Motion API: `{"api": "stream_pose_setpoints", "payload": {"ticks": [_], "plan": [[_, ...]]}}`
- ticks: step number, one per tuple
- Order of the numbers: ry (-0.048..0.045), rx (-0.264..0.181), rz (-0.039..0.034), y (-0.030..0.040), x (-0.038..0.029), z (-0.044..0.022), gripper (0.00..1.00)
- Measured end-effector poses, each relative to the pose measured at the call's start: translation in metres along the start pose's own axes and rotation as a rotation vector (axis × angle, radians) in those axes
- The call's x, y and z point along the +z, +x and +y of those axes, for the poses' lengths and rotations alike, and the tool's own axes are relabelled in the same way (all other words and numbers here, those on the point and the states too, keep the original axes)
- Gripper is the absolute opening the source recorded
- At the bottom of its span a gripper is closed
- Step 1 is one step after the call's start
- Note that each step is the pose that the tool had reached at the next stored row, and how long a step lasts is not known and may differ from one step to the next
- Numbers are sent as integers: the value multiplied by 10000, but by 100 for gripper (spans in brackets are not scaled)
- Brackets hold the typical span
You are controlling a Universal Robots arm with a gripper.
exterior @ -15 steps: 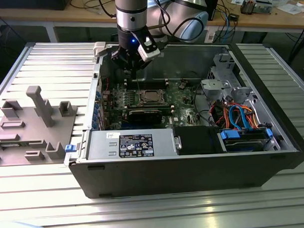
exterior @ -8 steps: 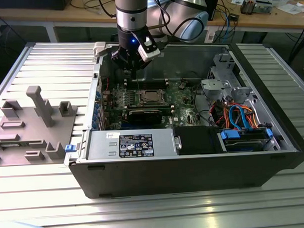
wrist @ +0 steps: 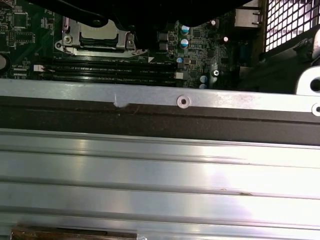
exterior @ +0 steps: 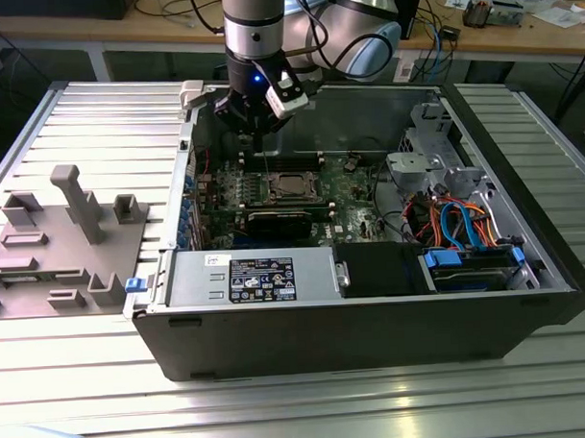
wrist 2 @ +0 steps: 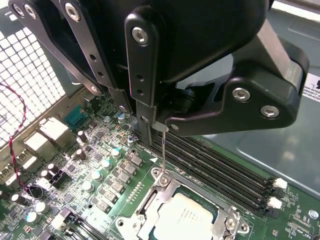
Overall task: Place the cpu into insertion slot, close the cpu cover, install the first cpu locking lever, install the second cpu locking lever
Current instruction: 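Install the first cpu locking lever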
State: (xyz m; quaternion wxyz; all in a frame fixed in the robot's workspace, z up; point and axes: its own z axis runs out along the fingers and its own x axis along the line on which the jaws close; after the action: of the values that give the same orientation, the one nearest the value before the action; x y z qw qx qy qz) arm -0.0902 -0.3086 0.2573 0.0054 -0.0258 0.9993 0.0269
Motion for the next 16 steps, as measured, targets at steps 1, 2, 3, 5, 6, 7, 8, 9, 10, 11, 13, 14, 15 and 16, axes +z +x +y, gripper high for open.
{"api": "stream_pose_setpoints", "payload": {"ticks": [1,2,3,5,6,7,8,9,10,11,13,14,15,16], "plan": [[-1,-1,0,-1,0,0,11],[0,-1,0,-2,0,0,11],[-1,-1,0,-2,0,0,11],[-1,-1,-1,-9,1,0,11],[-1,-1,-1,-13,1,-1,11],[-1,0,-1,-13,1,-1,11],[-1,0,-1,-13,1,0,11],[-2,-1,-1,-15,1,-1,11],[-1,-1,0,-16,1,-1,11],[-1,-1,0,-18,1,-1,11],[-1,-2,0,-24,1,-1,11],[-1,-1,1,-30,1,-1,11],[-1,-1,1,-35,1,-3,11],[-2,0,1,-39,1,-4,11]]}}
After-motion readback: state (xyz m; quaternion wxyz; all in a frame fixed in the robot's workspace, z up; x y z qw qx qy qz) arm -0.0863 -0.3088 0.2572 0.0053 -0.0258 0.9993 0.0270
